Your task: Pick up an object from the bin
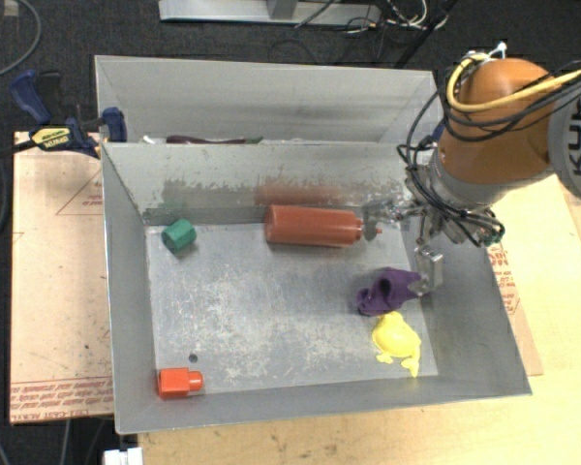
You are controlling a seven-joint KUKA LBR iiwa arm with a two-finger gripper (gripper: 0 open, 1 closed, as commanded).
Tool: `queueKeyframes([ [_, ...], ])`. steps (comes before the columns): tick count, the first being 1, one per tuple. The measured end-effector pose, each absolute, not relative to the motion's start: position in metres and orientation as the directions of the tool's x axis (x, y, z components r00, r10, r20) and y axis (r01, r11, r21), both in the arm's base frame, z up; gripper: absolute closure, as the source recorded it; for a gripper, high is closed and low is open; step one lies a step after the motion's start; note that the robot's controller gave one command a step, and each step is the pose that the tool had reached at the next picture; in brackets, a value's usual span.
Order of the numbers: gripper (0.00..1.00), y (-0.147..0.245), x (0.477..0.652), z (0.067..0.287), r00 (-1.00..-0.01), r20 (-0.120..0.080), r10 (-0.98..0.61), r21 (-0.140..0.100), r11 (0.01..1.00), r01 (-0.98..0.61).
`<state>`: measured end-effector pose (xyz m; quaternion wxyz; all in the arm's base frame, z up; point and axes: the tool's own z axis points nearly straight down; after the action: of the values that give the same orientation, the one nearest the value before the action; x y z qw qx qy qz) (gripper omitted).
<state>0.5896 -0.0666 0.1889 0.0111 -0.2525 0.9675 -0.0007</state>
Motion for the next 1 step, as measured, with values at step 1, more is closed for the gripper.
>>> queueKeyframes([
  [1,0.0,-0.0812,0.5615,0.1504,-0.879,0.002,-0.478,0.008,0.879,-0.478],
])
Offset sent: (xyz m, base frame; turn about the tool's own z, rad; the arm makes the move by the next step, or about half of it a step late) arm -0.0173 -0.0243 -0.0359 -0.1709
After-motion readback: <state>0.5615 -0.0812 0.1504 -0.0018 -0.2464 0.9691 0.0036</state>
